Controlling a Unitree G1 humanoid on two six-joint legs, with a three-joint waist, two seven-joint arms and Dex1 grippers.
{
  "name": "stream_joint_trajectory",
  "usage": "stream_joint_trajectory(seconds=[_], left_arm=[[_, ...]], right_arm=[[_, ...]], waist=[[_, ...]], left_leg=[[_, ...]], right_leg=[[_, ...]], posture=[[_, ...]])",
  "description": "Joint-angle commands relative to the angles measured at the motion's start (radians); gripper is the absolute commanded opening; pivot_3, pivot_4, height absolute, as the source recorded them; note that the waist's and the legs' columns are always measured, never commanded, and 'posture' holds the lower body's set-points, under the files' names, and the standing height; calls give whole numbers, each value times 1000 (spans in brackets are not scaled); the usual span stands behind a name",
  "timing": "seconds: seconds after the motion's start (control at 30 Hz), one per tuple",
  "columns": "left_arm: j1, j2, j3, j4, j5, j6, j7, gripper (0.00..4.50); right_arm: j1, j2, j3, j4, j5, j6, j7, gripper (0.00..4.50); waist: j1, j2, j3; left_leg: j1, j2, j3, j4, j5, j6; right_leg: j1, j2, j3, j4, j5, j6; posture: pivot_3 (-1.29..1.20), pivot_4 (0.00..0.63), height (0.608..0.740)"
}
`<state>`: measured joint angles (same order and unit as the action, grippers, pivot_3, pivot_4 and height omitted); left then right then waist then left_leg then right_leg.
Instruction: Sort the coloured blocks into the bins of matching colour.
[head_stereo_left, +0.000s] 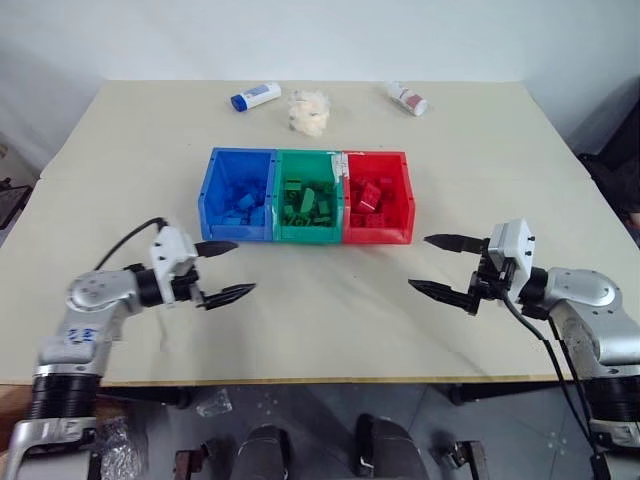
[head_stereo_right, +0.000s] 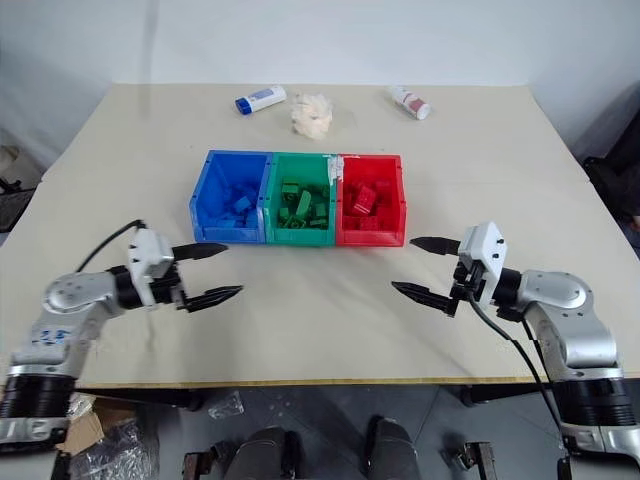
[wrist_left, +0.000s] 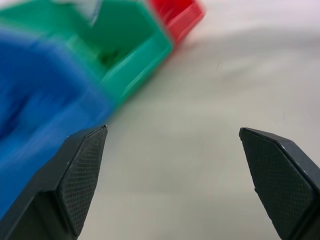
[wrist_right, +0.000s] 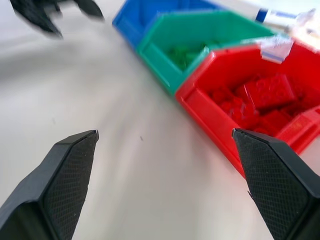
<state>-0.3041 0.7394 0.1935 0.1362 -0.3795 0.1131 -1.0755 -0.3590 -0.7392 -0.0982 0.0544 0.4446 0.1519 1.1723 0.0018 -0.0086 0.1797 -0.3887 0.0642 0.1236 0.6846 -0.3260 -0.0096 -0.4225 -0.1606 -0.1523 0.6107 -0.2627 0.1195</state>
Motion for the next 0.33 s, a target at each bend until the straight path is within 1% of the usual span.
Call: stream_joint_trajectory(seconds=[0.03, 0.13, 0.27, 0.33], left_arm=[[30, 60, 95, 68, -19, -51, -26, 4492], [39, 65, 111, 98, -17, -80, -23, 4492], [20, 52, 117, 126, -19, -109, -13, 4492], [13, 40, 114, 128, -41, -103, -30, 4492]], right_arm=[[-51, -34, 9, 98, -44, -67, 63, 4500], [-74, -34, 17, 144, -67, -104, 89, 4500], [-89, -27, 14, 161, -72, -112, 101, 4500], [-89, -23, 14, 162, -75, -117, 97, 4500]], waist=[[-5, 0, 0], [-5, 0, 0], [-4, 0, 0], [-5, 0, 0]], left_leg=[[0, 0, 0, 0, 0, 0], [0, 0, 1, -1, 0, 0], [0, 0, 1, -1, 0, 0], [0, 0, 1, -1, 0, -1]], right_leg=[[0, 0, 0, 0, 0, 0], [-1, 0, 0, 1, 0, 0], [-1, 0, 0, 1, 0, 0], [-1, 0, 0, 1, 0, 0]], posture=[[0, 150, 740], [0, 150, 740], [0, 150, 740], [0, 150, 740]])
